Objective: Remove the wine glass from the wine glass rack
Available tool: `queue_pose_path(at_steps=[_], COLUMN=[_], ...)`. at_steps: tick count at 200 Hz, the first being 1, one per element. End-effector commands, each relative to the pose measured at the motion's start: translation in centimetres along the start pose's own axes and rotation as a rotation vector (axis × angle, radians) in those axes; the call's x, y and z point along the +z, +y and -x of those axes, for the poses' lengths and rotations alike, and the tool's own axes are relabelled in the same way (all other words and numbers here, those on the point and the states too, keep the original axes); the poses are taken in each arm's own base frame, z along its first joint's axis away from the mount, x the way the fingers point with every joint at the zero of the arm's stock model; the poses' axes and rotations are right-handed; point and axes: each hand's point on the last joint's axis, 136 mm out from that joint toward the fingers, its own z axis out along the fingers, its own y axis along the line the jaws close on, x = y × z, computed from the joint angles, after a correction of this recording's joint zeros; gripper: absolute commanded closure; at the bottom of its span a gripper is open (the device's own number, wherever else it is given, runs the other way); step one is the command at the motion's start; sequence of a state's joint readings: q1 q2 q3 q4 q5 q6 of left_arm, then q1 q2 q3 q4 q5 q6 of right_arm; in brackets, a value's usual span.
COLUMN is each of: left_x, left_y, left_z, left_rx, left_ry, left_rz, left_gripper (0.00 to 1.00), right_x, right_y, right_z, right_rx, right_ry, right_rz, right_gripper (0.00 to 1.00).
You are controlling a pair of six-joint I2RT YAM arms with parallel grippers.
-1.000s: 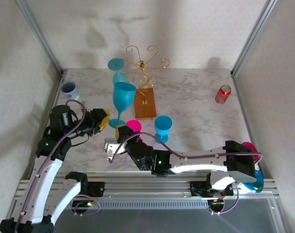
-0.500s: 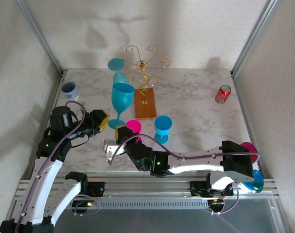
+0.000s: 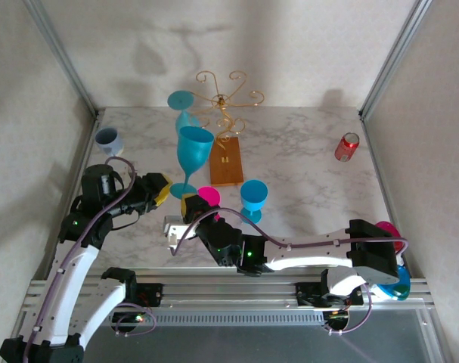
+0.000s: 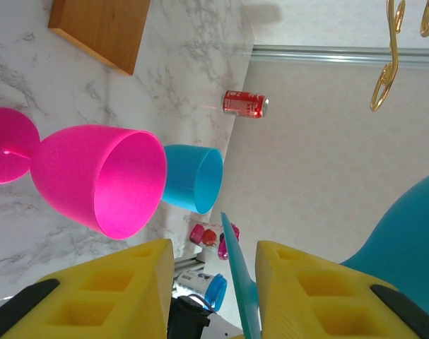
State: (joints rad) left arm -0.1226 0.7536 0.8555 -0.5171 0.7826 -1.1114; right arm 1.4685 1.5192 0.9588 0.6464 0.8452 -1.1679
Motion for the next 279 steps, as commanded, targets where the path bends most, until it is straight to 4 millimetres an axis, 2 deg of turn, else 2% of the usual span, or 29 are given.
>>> queue_pose_path(at_steps=[1,73,115,158,228,255,279], left_x=[-0.7,-0.8,-0.6,-0.5,0.0,0.2,0.4], left_y=[-1.9,-2.7,-2.3,-2.2,-2.1,-2.0,-2.1], left_z=[-0.3,-0.4,-0.6,-0.6,-0.4,-0.2,-0.2], left_rx=[0.023,0.018,0.005,-0.004,-0.004,-0.006,-0.004], left_ry=[0.010,0.016,0.023,0.026,0.032,0.032,0.035], left_rz=[-0.053,-0.087,-0.091,-0.107,-0.115,-0.117,-0.120], left_gripper=[0.65,0.66,0.70,0.78,0.79,0.83,0.92], right_x=[0.2,1.0,1.2,1.4,1.6,1.6,1.5], right_y=[-1.4,-1.1,-1.4,-1.5,-1.7,-1.8,-2.0], right_z=[0.1,0.7,0.6,0.7,1.2,1.2,1.2], right_rx=[0.040,0.044,0.063,0.072,0.076,0.081,0.092], right_ry=[0.005,0.006,0.012,0.006,-0.003,-0.006,-0.008], right_rz=[-0.048,-0.049,-0.050,-0.056,-0.062,-0.061,-0.058], right_gripper=[1.00,1.00,1.00,1.00,1.00,1.00,1.00])
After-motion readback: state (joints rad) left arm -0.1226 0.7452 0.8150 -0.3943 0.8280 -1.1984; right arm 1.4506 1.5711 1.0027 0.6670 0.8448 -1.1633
